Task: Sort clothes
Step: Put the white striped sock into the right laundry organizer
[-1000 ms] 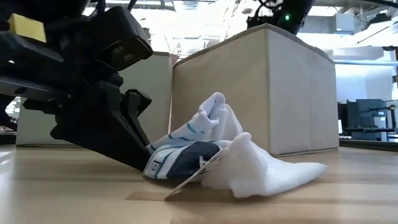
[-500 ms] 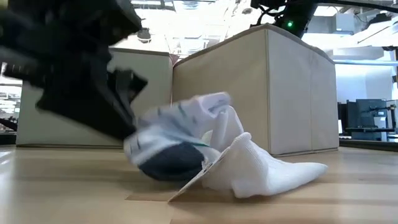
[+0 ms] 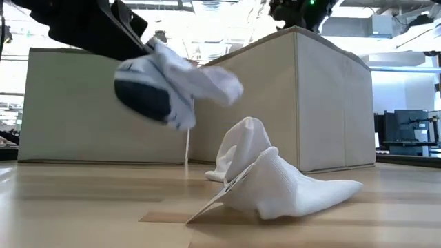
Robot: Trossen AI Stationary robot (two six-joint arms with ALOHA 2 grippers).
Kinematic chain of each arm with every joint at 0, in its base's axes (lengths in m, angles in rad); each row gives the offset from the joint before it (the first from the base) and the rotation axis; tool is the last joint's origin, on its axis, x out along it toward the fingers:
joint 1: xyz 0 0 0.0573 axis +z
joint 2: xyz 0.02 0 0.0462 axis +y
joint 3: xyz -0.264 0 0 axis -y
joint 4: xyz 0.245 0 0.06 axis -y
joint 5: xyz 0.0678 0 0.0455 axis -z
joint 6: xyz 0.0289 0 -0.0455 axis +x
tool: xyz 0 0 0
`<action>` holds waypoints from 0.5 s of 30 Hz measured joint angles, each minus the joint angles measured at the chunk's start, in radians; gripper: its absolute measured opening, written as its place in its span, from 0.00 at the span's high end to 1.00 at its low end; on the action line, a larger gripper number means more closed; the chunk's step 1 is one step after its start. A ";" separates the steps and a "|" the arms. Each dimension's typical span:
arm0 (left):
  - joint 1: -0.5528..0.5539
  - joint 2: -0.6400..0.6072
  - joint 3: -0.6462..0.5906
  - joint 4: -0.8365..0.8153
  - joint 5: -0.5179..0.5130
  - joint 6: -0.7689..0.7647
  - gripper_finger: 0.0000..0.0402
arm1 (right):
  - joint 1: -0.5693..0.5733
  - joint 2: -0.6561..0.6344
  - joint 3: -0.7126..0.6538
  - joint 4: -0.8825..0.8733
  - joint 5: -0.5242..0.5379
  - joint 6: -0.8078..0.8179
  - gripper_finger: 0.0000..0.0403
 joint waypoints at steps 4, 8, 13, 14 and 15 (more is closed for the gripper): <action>-0.006 -0.029 0.000 -0.018 -0.037 0.019 1.00 | 0.066 0.000 0.026 0.083 -0.011 -0.054 0.48; -0.006 -0.050 0.000 -0.031 -0.059 0.036 1.00 | 0.138 0.000 0.050 0.144 -0.015 -0.098 0.49; -0.006 -0.076 0.000 -0.036 -0.081 0.060 1.00 | 0.225 0.000 0.060 0.214 -0.022 -0.118 0.49; -0.006 -0.081 0.000 -0.038 -0.083 0.063 1.00 | 0.240 0.000 0.060 0.225 -0.036 -0.121 0.49; -0.006 -0.086 0.000 -0.038 -0.087 0.068 1.00 | 0.257 0.000 0.060 0.235 -0.048 -0.124 0.49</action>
